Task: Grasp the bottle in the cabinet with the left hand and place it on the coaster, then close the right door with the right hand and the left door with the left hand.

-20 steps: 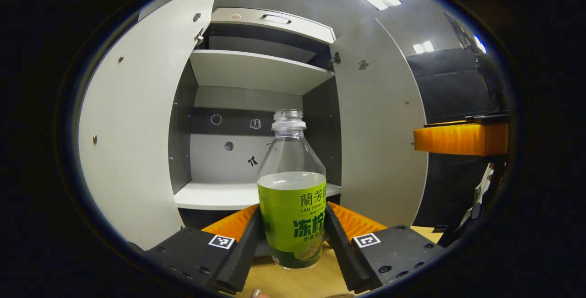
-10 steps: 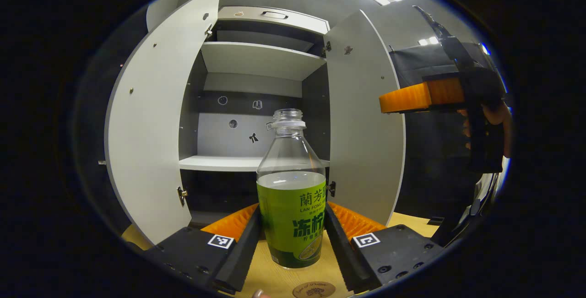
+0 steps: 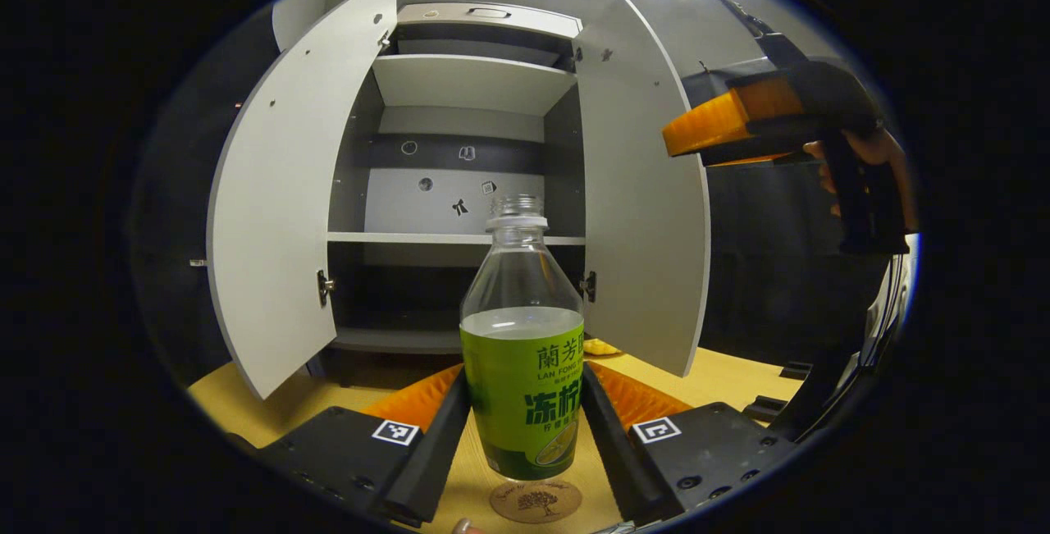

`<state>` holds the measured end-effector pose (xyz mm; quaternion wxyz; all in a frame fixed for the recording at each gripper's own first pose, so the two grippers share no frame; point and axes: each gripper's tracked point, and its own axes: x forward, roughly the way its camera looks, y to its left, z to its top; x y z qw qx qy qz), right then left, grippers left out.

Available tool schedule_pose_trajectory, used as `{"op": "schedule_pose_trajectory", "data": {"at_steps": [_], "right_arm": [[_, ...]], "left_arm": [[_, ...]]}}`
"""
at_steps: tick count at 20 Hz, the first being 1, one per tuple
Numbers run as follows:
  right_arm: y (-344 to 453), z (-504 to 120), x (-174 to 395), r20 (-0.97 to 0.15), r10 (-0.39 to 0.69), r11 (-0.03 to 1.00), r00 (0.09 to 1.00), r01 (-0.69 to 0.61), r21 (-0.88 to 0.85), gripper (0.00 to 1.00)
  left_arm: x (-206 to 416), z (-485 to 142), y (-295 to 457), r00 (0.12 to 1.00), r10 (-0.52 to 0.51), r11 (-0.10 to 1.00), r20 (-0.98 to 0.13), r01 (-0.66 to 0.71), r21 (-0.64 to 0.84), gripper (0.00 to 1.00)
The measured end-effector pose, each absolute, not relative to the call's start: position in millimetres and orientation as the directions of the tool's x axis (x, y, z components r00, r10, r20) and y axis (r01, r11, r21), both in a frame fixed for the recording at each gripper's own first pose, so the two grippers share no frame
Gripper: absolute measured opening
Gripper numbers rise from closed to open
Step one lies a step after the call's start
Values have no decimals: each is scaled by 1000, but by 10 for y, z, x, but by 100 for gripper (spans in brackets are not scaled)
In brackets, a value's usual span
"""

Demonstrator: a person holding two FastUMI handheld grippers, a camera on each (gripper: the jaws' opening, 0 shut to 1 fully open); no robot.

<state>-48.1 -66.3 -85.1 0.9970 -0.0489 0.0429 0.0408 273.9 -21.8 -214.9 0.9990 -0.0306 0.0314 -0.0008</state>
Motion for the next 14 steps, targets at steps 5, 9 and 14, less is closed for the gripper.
{"op": "schedule_pose_trajectory", "data": {"at_steps": [5,9,14], "right_arm": [[-727,-1278,-557,-152,94,991,984,-106,-77,98],[-719,-1506,-615,-194,108,992,975,-119,-46,98],[-683,-1598,-617,-213,121,986,969,-142,-88,98]], "left_arm": [[2705,-2684,-322,997,15,1000,-82,-17,-25,79],[2693,-2929,-376,995,15,1000,-94,-16,-13,79],[2697,-3107,-371,995,23,998,-101,-30,-64,79]]}}
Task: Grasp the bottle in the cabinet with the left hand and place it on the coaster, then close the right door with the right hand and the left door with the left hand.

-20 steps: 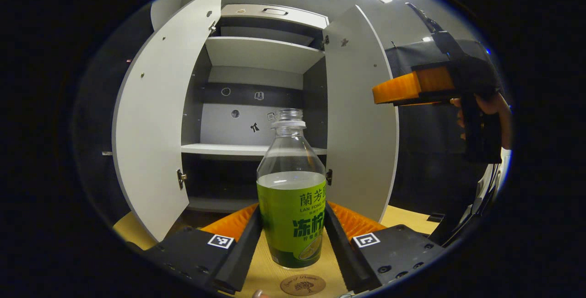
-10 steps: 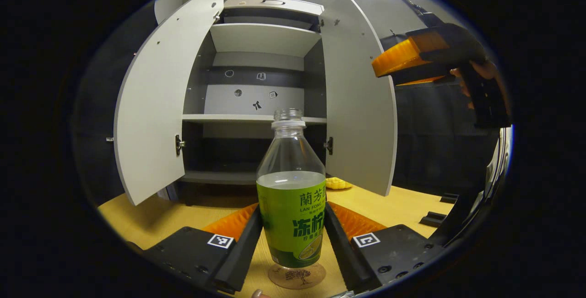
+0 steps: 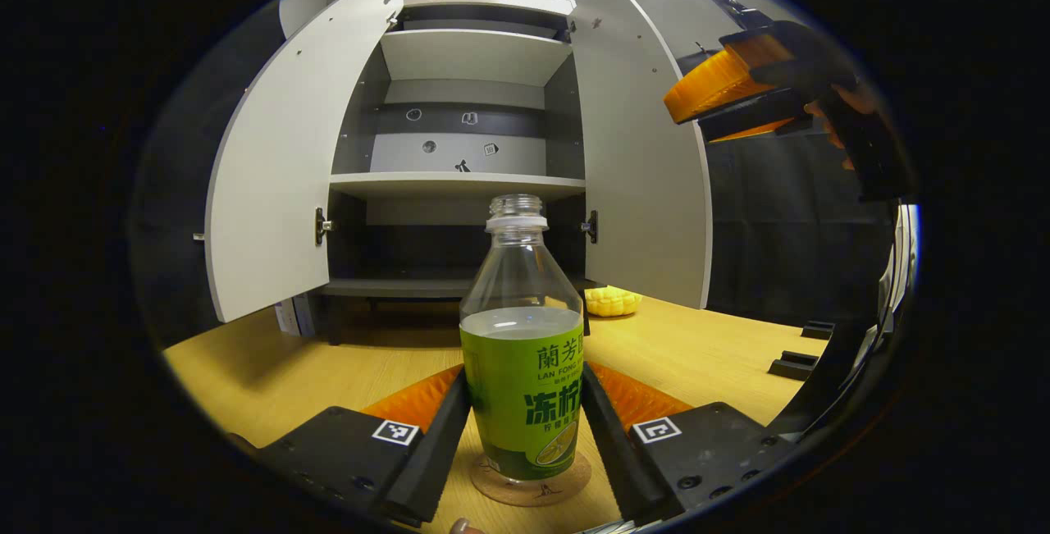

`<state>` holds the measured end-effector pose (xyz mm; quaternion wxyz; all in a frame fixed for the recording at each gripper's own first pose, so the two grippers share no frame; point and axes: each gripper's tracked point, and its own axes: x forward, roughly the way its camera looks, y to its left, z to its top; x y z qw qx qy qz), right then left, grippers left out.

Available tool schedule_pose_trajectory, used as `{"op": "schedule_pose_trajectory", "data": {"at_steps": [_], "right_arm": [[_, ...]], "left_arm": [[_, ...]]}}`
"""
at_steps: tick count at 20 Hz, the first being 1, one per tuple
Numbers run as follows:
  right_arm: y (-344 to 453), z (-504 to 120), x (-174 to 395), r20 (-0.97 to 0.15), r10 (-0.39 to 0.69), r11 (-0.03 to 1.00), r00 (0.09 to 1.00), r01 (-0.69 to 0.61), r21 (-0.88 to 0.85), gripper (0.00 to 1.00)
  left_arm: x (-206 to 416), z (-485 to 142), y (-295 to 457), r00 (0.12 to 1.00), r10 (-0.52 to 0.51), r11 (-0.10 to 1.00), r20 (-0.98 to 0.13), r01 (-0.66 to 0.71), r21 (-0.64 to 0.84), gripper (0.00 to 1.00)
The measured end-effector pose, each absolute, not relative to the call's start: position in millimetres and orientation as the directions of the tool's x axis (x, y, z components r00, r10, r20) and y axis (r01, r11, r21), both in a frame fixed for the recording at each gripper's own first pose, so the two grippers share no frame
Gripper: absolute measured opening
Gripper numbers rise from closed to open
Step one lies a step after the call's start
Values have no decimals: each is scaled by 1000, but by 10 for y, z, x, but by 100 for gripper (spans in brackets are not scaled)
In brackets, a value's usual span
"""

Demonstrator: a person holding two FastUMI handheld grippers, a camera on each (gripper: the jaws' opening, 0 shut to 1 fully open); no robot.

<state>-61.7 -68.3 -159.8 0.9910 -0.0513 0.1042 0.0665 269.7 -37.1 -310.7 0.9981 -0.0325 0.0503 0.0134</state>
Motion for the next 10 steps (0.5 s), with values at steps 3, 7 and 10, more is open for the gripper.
{"op": "schedule_pose_trajectory", "data": {"at_steps": [3,7,10], "right_arm": [[-605,-1641,-620,-223,147,983,964,-168,-77,98],[-558,-1645,-580,-222,158,981,962,-179,-75,98],[-546,-1636,-564,-218,166,980,962,-185,-73,98]], "left_arm": [[2693,-3219,-352,993,34,996,-115,-43,-78,80],[2687,-3226,-385,994,26,996,-108,-36,-85,81],[2701,-3245,-399,992,19,995,-121,-31,-95,96]]}}
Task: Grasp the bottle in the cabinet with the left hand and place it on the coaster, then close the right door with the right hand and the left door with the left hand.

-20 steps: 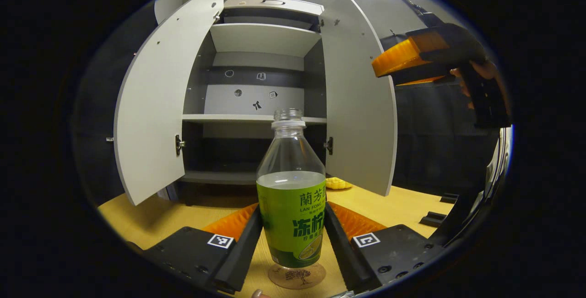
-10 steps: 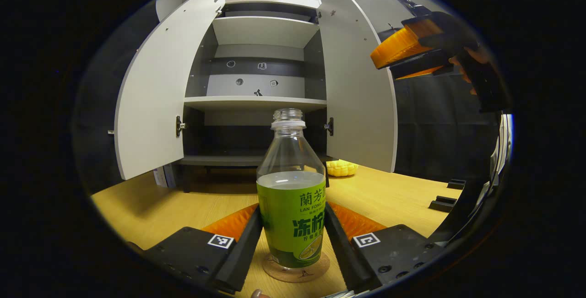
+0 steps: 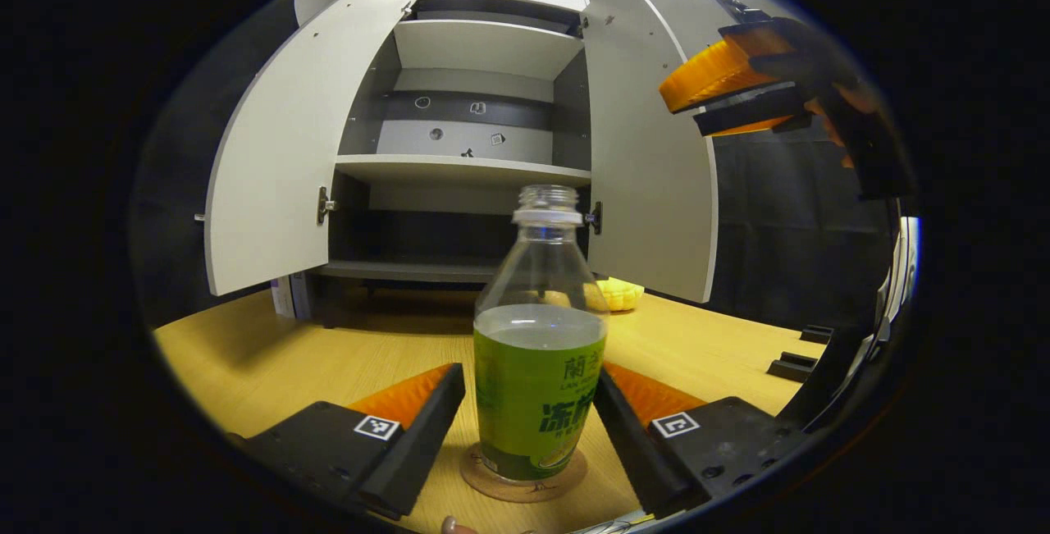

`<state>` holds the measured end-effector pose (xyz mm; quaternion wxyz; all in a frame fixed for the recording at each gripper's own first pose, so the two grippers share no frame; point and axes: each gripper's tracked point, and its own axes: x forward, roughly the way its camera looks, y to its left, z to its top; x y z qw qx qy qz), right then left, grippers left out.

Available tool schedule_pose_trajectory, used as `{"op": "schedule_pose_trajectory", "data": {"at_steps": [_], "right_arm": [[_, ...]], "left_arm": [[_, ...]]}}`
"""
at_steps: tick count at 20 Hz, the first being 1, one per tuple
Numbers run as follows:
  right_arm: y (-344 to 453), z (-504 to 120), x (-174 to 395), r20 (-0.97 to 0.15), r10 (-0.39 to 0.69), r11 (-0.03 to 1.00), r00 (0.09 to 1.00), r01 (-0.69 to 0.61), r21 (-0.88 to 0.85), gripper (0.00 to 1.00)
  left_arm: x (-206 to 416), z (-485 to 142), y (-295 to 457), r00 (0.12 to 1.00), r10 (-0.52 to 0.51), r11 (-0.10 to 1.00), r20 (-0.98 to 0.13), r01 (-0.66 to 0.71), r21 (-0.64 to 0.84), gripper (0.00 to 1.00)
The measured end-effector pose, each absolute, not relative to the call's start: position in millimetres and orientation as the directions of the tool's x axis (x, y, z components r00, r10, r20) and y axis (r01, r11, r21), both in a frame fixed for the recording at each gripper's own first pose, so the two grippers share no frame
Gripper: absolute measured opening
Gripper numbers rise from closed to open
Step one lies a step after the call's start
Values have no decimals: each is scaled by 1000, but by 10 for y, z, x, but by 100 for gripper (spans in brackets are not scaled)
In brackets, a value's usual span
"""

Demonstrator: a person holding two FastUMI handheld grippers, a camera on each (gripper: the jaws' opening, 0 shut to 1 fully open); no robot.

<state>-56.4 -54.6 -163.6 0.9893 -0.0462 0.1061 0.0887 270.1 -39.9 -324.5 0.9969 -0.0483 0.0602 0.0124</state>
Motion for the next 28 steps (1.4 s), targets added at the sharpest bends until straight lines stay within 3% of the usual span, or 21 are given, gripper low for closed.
{"op": "schedule_pose_trajectory", "data": {"at_steps": [8,18,23,28], "right_arm": [[-569,-1446,-599,-191,178,982,965,-188,-35,98],[-649,-852,-796,-157,162,986,974,-166,-15,98],[-1141,-483,-722,-108,31,999,994,-32,-11,98],[-1610,-398,-594,-94,-112,994,989,112,0,98]], "left_arm": [[2753,-2763,-479,995,-6,998,-99,1,-56,97],[2768,-1280,-111,999,31,997,-11,-32,-72,97],[2574,-676,403,994,107,994,-14,-106,37,95],[2281,-312,945,981,190,981,-31,-191,-33,95]]}}
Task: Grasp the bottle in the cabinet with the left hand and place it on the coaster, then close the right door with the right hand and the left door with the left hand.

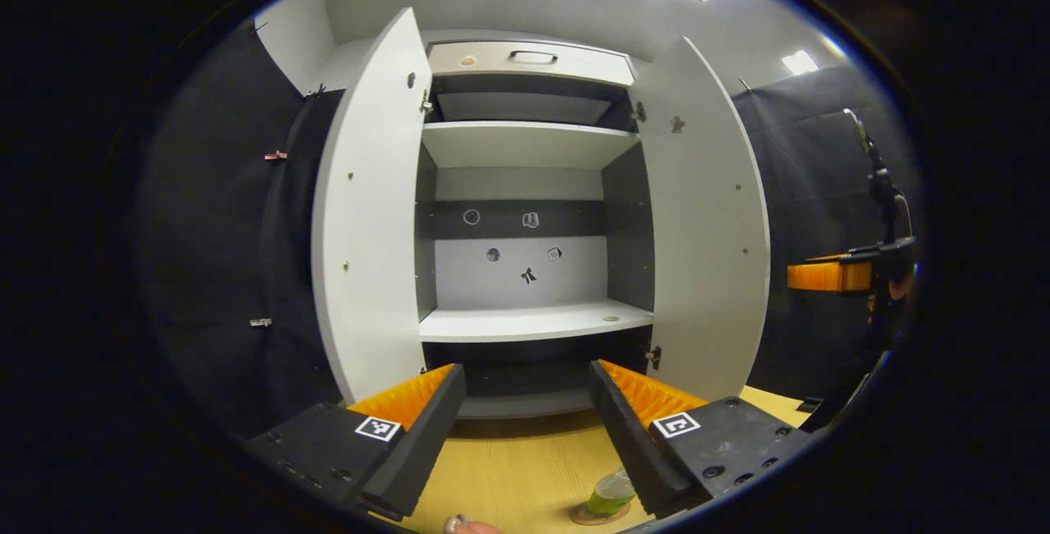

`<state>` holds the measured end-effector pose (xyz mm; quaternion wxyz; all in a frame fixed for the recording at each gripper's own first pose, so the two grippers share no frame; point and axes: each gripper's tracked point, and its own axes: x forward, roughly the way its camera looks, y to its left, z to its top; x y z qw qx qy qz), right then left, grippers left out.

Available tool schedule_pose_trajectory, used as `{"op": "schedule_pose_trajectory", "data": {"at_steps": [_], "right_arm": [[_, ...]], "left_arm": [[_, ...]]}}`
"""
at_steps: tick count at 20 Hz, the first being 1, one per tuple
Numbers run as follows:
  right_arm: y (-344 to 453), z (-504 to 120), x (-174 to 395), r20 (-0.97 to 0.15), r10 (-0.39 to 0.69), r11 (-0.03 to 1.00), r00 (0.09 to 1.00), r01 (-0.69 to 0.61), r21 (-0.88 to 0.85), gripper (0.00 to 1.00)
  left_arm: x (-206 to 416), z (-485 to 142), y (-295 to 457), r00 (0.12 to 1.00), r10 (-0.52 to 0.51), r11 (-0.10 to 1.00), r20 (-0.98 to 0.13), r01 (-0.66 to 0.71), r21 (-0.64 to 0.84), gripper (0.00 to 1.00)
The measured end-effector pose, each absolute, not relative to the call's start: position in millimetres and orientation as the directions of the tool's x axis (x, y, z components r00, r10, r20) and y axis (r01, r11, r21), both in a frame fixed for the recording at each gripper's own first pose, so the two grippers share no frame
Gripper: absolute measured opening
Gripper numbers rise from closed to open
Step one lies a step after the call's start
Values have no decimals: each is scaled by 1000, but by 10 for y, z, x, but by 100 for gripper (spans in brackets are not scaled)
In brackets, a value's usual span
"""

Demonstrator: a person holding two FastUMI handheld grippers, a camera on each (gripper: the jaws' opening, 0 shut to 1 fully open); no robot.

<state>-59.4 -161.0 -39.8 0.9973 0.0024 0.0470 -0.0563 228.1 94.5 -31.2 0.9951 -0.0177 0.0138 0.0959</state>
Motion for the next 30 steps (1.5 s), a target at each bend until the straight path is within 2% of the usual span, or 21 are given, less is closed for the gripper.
{"op": "schedule_pose_trajectory", "data": {"at_steps": [3,7,11,13,19,30], "right_arm": [[-1913,-392,-473,-99,-186,983,978,186,-9,98],[-2051,-426,-278,-97,-208,978,973,209,-4,99],[-1953,-465,-139,-101,-188,982,977,184,-48,99],[-1940,-455,-134,-98,-179,983,979,174,-63,95],[-1757,-472,-110,-107,-158,987,982,152,-62,95],[-959,-589,175,-121,-35,999,992,37,19,95]], "left_arm": [[2075,-255,1366,962,267,963,-49,-269,-28,96],[1849,-196,1898,935,348,937,-63,-349,-9,96],[1709,-193,2360,903,423,906,-79,-424,0,96],[1670,-195,2543,889,450,892,-84,-451,8,96],[1722,-164,3018,856,511,860,-78,-510,35,96],[1975,-179,3103,900,428,903,-78,-429,13,96]]}}
